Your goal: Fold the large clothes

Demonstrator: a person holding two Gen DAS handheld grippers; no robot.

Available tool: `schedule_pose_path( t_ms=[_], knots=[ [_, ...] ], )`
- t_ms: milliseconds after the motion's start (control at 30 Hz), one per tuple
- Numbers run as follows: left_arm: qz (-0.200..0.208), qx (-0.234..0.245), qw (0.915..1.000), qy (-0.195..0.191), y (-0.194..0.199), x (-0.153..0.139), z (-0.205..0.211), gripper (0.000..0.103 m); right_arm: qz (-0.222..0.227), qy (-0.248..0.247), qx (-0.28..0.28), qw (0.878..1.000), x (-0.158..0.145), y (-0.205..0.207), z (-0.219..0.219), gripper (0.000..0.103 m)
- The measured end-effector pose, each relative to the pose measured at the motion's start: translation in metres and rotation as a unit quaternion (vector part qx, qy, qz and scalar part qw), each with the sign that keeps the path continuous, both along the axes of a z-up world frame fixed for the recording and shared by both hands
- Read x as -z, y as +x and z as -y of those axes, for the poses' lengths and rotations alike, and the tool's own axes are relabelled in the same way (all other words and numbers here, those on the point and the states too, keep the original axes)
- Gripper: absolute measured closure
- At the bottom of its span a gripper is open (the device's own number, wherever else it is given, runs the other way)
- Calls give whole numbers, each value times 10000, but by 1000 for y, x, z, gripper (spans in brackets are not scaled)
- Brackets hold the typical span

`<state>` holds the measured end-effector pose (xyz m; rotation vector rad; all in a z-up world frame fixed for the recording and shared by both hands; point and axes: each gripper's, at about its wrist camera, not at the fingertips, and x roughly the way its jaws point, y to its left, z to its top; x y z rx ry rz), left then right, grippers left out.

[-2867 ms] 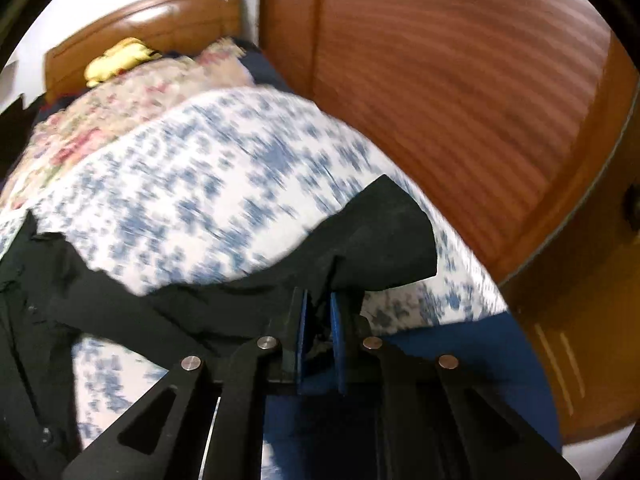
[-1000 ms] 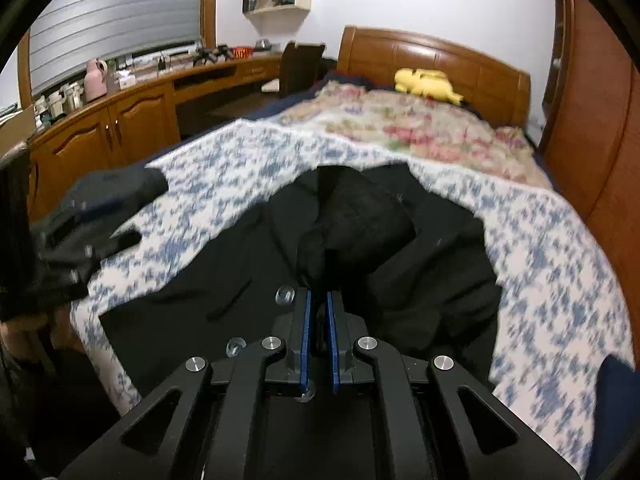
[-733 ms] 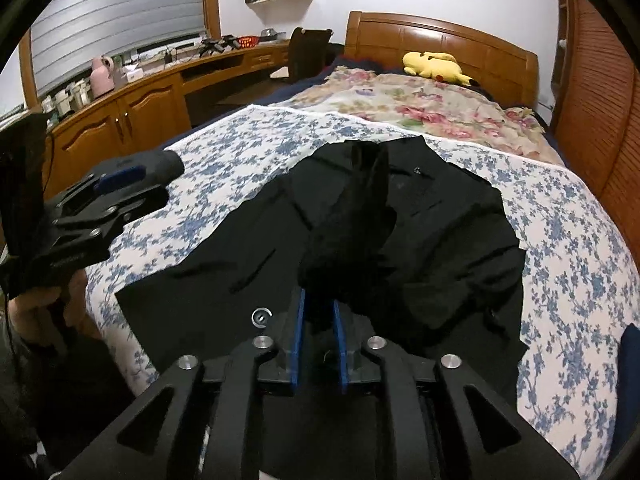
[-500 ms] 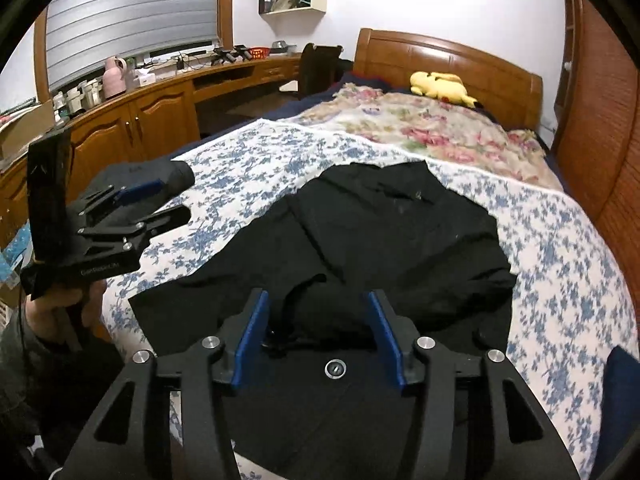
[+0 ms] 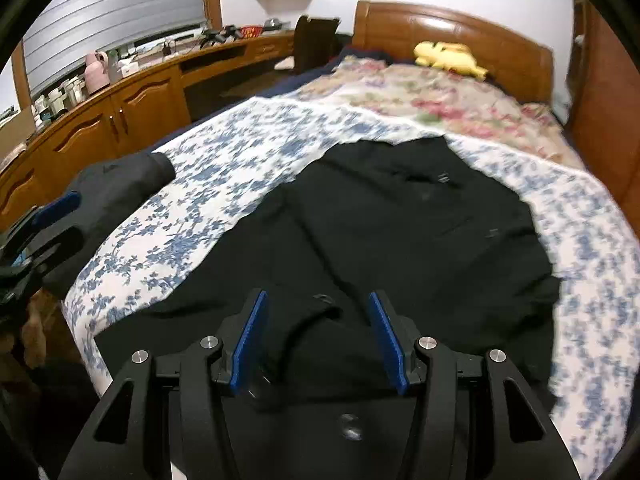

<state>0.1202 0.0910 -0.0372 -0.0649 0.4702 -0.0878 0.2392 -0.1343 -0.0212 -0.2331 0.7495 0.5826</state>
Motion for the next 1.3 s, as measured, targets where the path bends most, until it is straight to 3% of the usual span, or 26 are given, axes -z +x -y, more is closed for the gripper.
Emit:
schedule_pose_path(
  t_ms=[267,367,467,567,900,1300],
  knots=[
    [-58,-101,9999,-68,-1,2,-13,23,-883,-546,129,9945,67,52,-59,49],
    [-43,-89,9999,-55,-1,2,-14,23,-938,-629,158,9935,74,59,-63,49],
    [-41,-77,10000,-31,-1,2,-15,23,-934,-611,16,9938,71,59,-67,88],
    [-41,-77,10000,-44,-2,1,-14,23,-760,-480,-96,9959,61,51,-67,94],
    [-46,41,10000,24,1,5,-4,23,75,239,-68,9997,36,-24,-19,96],
    [-136,338,9990,262,4,8,31,23,310,345,814,9956,72,-85,52,96]
  ],
)
